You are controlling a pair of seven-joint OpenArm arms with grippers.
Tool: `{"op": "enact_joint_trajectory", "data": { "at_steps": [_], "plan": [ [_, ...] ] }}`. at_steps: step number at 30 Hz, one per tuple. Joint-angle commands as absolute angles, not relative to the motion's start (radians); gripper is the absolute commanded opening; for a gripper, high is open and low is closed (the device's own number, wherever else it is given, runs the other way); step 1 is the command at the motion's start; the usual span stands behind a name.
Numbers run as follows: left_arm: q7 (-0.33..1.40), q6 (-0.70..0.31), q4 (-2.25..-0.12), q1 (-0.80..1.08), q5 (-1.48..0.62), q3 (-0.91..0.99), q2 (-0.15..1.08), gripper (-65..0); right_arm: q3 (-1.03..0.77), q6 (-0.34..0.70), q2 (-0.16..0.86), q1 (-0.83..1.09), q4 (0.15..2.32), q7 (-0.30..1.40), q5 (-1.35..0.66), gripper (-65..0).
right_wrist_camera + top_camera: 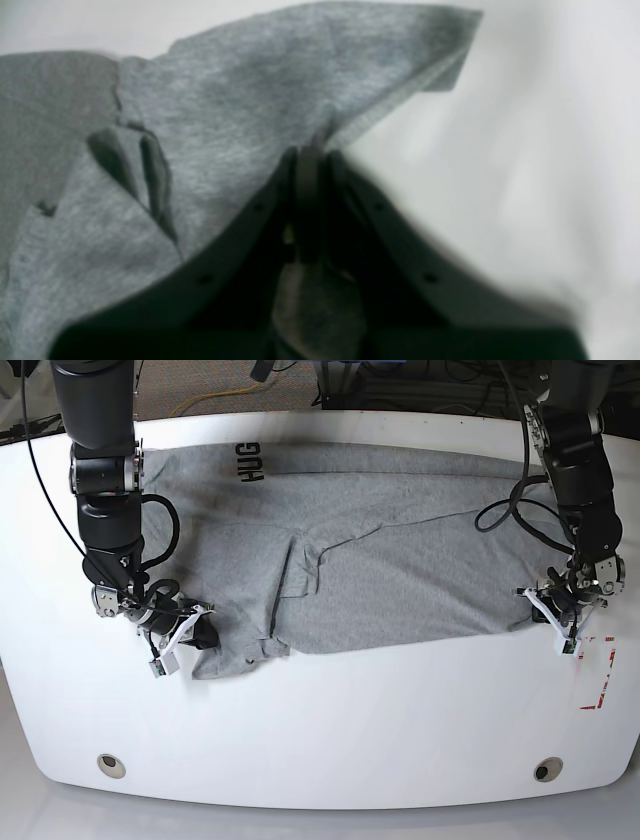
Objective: Fold the T-shirt properly
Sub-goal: 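Pinch the hem corner with the left gripper beside the shirt side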
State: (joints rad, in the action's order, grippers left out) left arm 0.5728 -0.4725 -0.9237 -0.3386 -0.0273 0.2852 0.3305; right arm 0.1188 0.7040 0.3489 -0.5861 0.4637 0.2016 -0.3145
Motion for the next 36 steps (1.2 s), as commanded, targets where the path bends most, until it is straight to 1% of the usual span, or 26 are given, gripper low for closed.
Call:
{"op": "enact_joint_trajectory", "data": {
  "at_steps": [1,6,14,17,23,25,26,28,31,33,36],
  "plan": [
    [0.618,-0.463,-0.935,-0.343,0.013,0.285,0.346,-61.5,0.119,0.698,0.36,-0.601,0.469,0.232,-0.288,-65.0],
    [0.628,-0.464,-1.061,-0.326,0.015,0.285,0.348,-61.7,0.119,0.698,0.36,-0.599,0.469,0.232,-0.288,-65.0],
    [0.75,-0.464,-1.308,-0.302,0.015,0.285,0.349,-61.4,0.119,0.698,0.36,-0.584,0.469,0.232,-0.288,-65.0],
    [0.774,-0.464,-1.362,-0.306,0.015,0.285,0.351,-60.6,0.119,0.698,0.358,-0.582,0.469,0.232,-0.288,-65.0],
    [0.782,-0.461,-1.412,-0.315,0.016,0.275,0.351,-52.4,0.119,0.698,0.358,-0.581,0.469,0.232,-0.288,-65.0],
    [0.782,-0.458,-1.409,-0.329,0.018,0.259,0.355,-47.2,0.119,0.698,0.358,-0.581,0.469,0.232,-0.288,-65.0],
    [0.782,-0.458,-1.409,-0.332,0.027,0.248,0.366,-42.4,0.119,0.698,0.358,-0.581,0.469,0.232,-0.288,-65.0],
    [0.78,-0.458,-1.409,-0.332,0.045,0.246,0.366,-35.3,0.119,0.698,0.358,-0.581,0.469,0.232,-0.288,-65.0],
    [0.78,-0.458,-1.402,-0.334,0.068,0.243,0.367,-22.1,0.119,0.698,0.358,-0.581,0.469,0.232,-0.288,-65.0],
    [0.779,-0.458,-1.389,-0.337,0.065,0.248,0.371,-15.8,0.119,0.698,0.358,-0.581,0.469,0.232,-0.288,-65.0],
    [0.779,-0.458,-1.333,-0.34,0.062,0.249,0.371,-14.9,0.119,0.698,0.358,-0.581,0.469,0.232,-0.288,-65.0]
  ]
}}
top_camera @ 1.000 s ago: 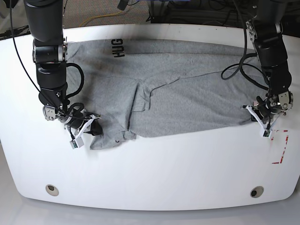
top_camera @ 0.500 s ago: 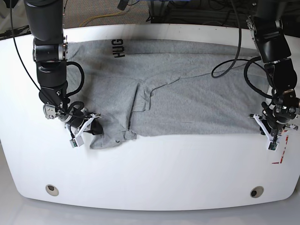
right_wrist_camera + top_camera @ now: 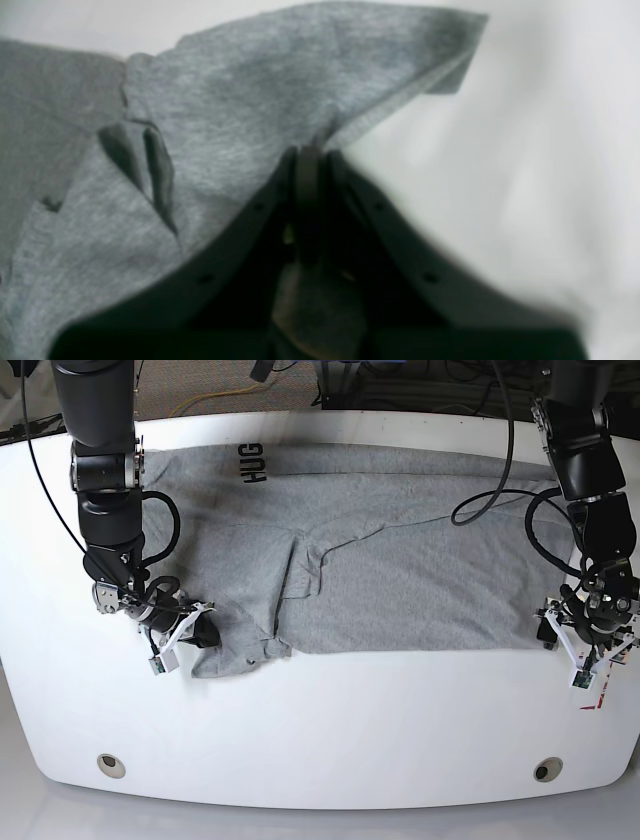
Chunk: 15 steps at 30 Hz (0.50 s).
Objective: Fold the T-shirt properly
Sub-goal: 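Pinch the hem corner with the left gripper beside the shirt side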
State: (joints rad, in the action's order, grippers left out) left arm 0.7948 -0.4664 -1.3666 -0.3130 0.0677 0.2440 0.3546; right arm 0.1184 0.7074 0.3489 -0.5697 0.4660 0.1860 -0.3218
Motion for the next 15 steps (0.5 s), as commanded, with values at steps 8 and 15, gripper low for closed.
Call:
{"op": "enact_joint_trajectory", "data": {
  "at_steps": [8,15],
  "plan": [
    [0.763,-0.463,-1.156,-0.42,0.002,0.344,0.363,-14.6,0.119,0.698,0.357,-0.579,0.469,0.232,-0.288,-65.0],
    [0.754,-0.463,-0.967,-0.47,-0.185,0.383,0.384,-14.6,0.119,0.698,0.357,-0.579,0.469,0.232,-0.288,-65.0]
  ]
}}
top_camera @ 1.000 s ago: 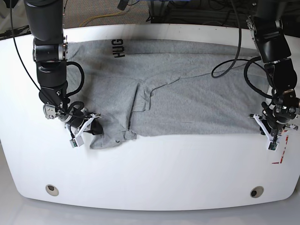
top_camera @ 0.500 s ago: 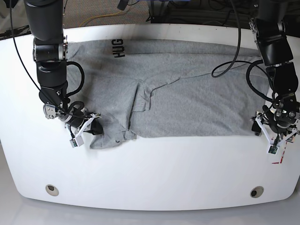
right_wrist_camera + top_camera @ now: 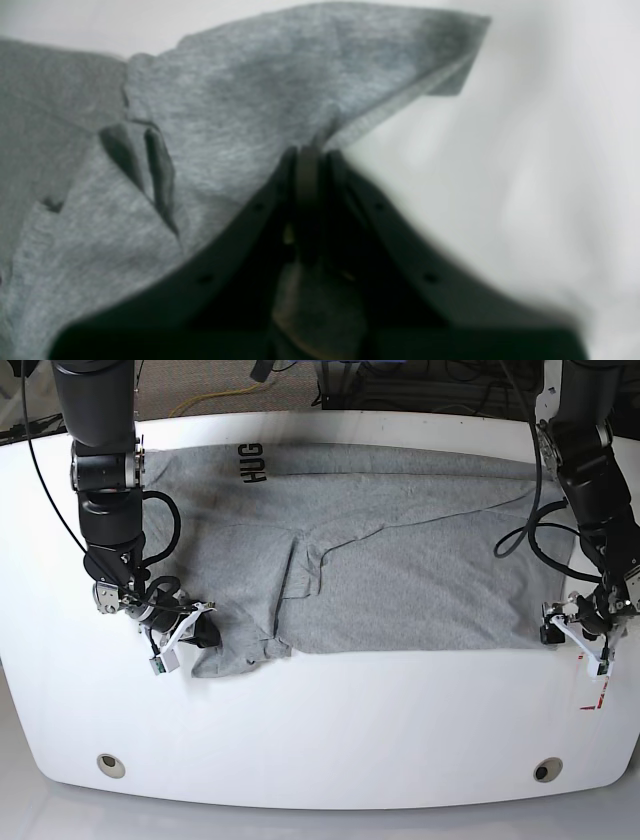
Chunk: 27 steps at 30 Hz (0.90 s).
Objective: Fold the T-shirt properly
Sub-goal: 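Pinch the hem corner with the left gripper beside the shirt side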
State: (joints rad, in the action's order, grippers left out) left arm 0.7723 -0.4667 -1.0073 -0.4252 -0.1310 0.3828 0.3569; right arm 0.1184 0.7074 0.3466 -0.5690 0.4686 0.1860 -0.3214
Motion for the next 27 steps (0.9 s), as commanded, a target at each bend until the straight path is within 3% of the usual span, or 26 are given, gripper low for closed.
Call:
{"op": "enact_joint_trajectory", "data": {
  "at_steps": [1,13,19,22,27],
  "plan": [
    [0.748,-0.463,-0.947,-0.473,-0.193,0.383,0.384,-14.6,0.119,0.698,0.357,-0.579,0.469,0.232,-0.288,-65.0],
    [0.591,-0.461,-0.622,-0.565,-0.216,0.381,0.386,-14.6,0.119,0.698,0.358,-0.579,0.469,0.232,-0.288,-65.0],
    [0.582,-0.463,-0.601,-0.581,-0.22,0.343,0.386,-15.7,0.119,0.698,0.358,-0.579,0.469,0.232,-0.288,-65.0],
    [0.581,-0.463,-0.599,-0.584,-0.22,0.298,0.384,-26.9,0.119,0.698,0.358,-0.579,0.469,0.232,-0.288,-65.0],
    [0.518,-0.463,-0.599,-0.578,-0.217,0.245,0.364,-59.7,0.119,0.698,0.358,-0.579,0.469,0.231,-0.288,-65.0]
  ]
}}
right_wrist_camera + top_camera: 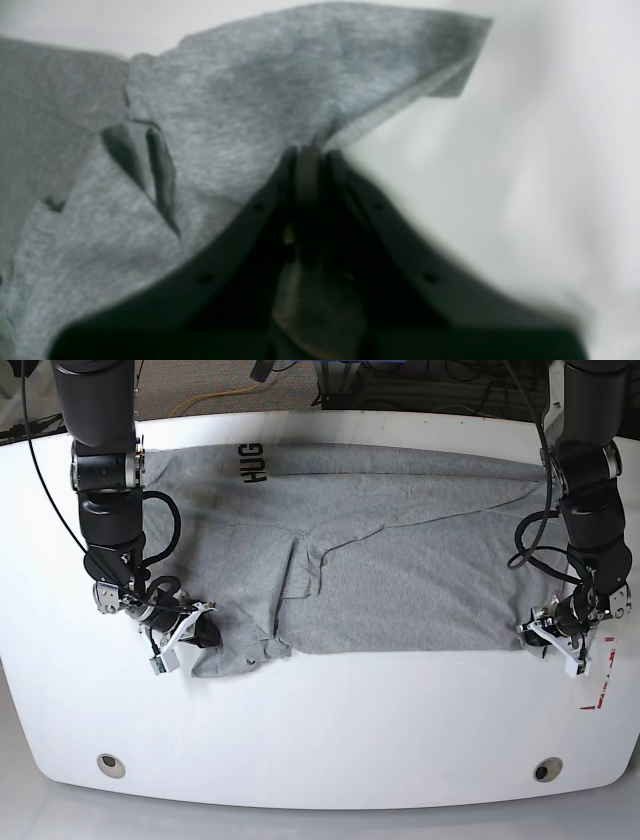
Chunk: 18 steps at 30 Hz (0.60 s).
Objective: Fold the T-shirt properly
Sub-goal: 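Pinch the hem corner with the left gripper beside the shirt side, then lift the hem with both grippers and fold it over onto the collar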
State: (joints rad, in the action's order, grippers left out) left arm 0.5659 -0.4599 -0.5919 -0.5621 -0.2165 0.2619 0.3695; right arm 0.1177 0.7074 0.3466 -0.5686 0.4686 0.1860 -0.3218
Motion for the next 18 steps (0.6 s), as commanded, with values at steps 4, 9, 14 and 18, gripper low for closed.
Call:
{"op": "enact_joint_trajectory", "data": {
  "at_steps": [4,9,14,18],
  "plan": [
    [0.498,-0.463,-0.601,-0.578,-0.217,0.213,0.364,-64.9,0.119,0.698,0.358,-0.581,0.472,0.231,-0.288,-65.0],
    [0.501,-0.467,-0.631,-0.579,-0.22,0.209,0.364,-65.0,0.119,0.698,0.364,-0.552,0.607,0.257,-0.288,-65.0],
    [0.504,-0.521,-0.817,-0.51,-0.216,0.211,0.366,-65.0,0.117,0.698,0.386,-0.526,0.751,0.335,-0.288,-65.0],
    [0.581,-0.527,-0.972,-0.467,-0.216,0.213,0.366,-65.0,0.116,0.698,0.404,-0.521,0.828,0.374,-0.288,-65.0]
  ]
}}
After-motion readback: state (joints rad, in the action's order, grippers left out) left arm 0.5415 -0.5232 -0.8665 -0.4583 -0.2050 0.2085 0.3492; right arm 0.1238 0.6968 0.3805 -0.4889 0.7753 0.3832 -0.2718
